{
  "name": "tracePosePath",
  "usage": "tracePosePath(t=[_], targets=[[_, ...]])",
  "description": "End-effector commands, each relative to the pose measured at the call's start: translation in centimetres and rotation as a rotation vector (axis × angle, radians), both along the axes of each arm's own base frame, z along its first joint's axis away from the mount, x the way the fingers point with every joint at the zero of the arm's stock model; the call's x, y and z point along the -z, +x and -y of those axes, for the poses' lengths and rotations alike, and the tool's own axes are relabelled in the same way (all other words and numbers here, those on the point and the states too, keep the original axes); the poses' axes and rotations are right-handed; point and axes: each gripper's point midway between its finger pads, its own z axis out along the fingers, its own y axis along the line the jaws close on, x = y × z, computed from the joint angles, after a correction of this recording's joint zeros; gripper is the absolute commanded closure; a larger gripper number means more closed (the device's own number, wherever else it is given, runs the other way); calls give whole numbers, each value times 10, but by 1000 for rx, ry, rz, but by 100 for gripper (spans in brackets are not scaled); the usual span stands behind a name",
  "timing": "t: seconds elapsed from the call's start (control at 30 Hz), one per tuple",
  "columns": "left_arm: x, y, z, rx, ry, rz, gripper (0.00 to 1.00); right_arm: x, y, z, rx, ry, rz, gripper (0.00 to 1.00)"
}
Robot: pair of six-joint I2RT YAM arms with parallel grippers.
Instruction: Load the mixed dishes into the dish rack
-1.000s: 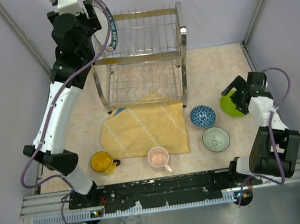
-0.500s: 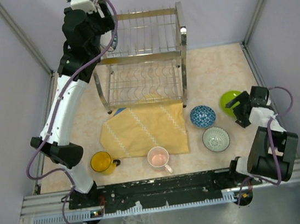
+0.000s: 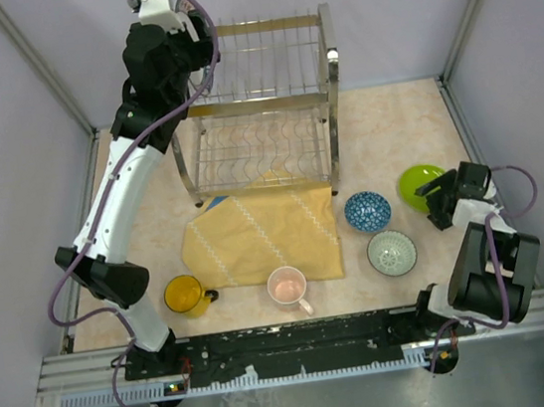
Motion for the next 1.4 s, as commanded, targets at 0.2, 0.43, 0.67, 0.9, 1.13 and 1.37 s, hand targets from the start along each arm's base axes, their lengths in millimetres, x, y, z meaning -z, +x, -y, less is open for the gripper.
tracePosePath(t=[0.2,0.43,0.67,0.9,1.13,1.37], targets=[[-14,-23,-5,27,-13,17,15,13,12,13,78,2,25,40],[-18,-30,-13,12,-8,24,15,16,19,19,89,-3,24,61],[-8,-31,-20,-23,11,5,14,19,19,18,80,-5,20,79],[-12,-35,-25,-37,19,16,11,25,18,15,62,3,15,100],[-26,-44,-33,-52,12,47,3,23,22,11,25,9,38,100],[-41,-58,-52,-109,6,107,0,7,34,6,-26,16,121,100]])
